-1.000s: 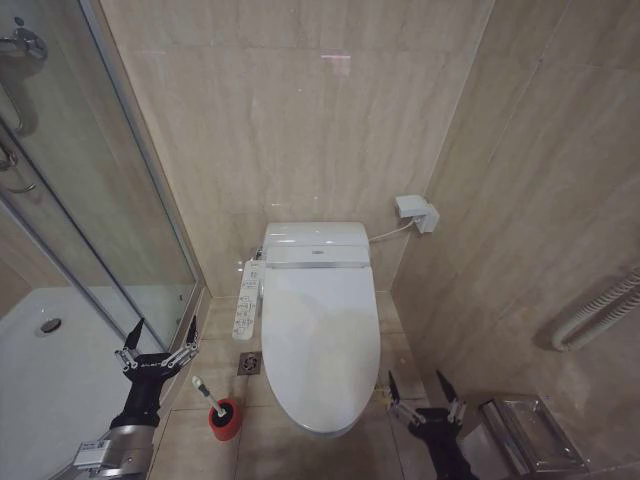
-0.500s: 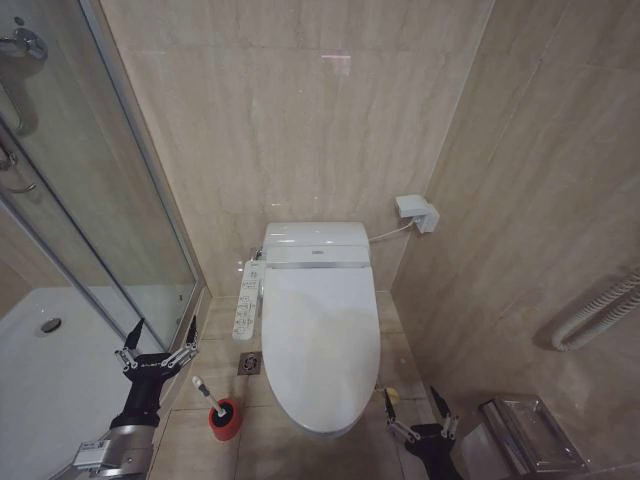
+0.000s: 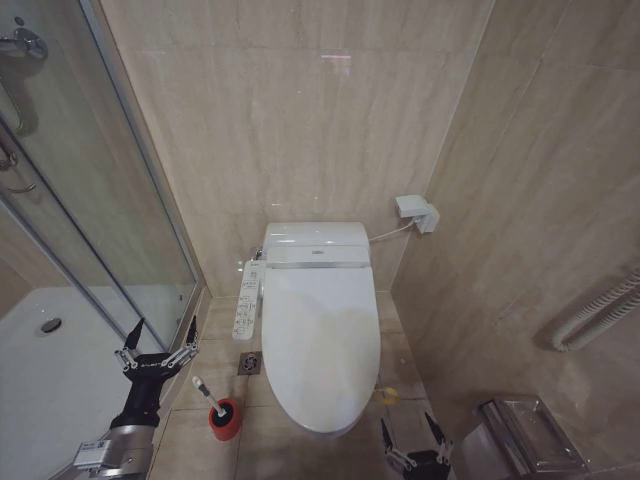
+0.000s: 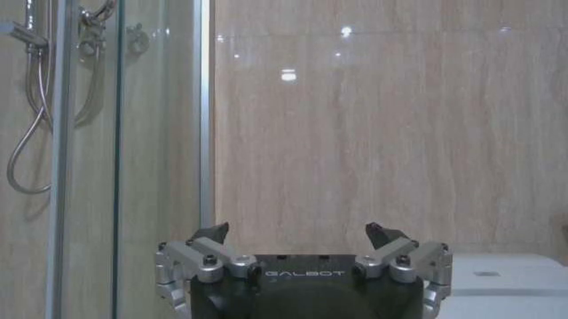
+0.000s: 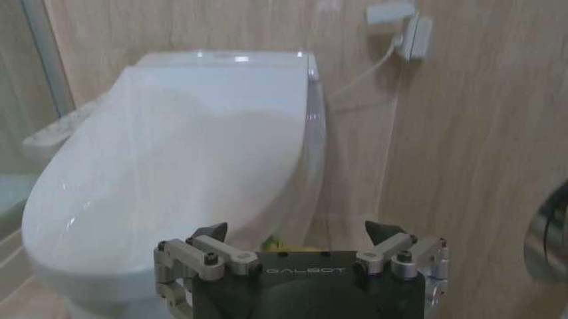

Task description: Open the toilet lid, clean the toilet bowl with a toilet brush, close the toilet lid, and flush.

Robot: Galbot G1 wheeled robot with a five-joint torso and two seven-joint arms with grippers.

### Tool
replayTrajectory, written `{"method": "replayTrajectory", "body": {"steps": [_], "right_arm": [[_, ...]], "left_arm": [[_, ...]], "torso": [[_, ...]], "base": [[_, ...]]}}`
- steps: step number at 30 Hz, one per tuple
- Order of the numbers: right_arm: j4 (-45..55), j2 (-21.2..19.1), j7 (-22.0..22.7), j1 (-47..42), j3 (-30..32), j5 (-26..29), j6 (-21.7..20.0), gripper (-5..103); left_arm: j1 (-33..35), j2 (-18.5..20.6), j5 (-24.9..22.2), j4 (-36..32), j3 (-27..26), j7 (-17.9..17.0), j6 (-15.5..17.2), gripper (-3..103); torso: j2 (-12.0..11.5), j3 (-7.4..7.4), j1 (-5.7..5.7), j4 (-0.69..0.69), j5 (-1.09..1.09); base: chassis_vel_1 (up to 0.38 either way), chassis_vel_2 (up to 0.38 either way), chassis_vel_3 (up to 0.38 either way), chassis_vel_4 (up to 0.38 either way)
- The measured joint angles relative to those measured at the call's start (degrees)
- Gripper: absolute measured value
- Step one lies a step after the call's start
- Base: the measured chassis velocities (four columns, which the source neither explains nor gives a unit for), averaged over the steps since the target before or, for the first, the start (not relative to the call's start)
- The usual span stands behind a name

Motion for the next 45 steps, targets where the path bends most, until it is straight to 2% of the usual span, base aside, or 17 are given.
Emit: {"method": "replayTrajectory", "body": {"steps": [11,20,30,45], "right_arm": [[-6.03,-0.98,0.93,4.51,-1.53,2.8,-2.22,100],[-11.31,-4.73,3.55,11.67,-2.49,4.76,-2.56,100],[-17.18,-5.36,4.53,16.94,-3.14,0.7,1.44,100],[-20.0,-6.63,5.16,18.18,-2.81,-1.42,1.61,100]], "left_arm": [[0.0,0.0,0.0,0.0,0.0,0.0,0.0,100],[0.0,0.0,0.0,0.0,0.0,0.0,0.0,100],[0.0,0.0,0.0,0.0,0.0,0.0,0.0,100],[0.0,0.0,0.0,0.0,0.0,0.0,0.0,100]], "torso": [[0.0,0.0,0.0,0.0,0.0],[0.0,0.0,0.0,-0.01,0.0],[0.0,0.0,0.0,0.0,0.0],[0.0,0.0,0.0,-0.01,0.0]], "base": [[0.0,0.0,0.0,0.0],[0.0,0.0,0.0,0.0],[0.0,0.0,0.0,0.0],[0.0,0.0,0.0,0.0]]}}
